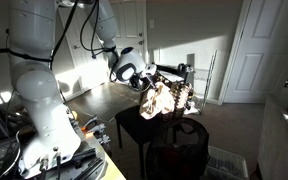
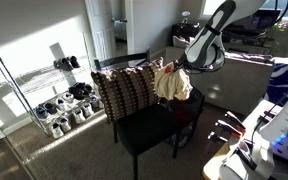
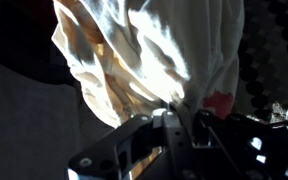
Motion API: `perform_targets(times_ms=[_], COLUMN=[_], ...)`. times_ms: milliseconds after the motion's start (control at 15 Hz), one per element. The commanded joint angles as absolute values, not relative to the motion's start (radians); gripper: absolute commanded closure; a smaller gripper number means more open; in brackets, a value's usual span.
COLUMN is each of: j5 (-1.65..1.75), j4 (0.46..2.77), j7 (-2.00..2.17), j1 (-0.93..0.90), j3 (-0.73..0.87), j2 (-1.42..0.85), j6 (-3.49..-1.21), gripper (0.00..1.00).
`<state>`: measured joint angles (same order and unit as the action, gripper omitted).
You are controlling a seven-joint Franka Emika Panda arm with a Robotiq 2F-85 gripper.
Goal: Put the cloth in the laundry bag
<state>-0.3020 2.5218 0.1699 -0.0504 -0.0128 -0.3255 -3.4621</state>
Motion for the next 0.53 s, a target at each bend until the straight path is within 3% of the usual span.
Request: perform_targets(times_ms=[0, 467], j5=[-0.395, -0.398], j4=[2.496, 2.352], j7=[0.182, 0.317], j1=[-0.126, -0.018], j3=[0.070, 0.059], j2=[-0.361, -0.541], j6=[-3.460, -3.425], gripper=[0.97, 0.97])
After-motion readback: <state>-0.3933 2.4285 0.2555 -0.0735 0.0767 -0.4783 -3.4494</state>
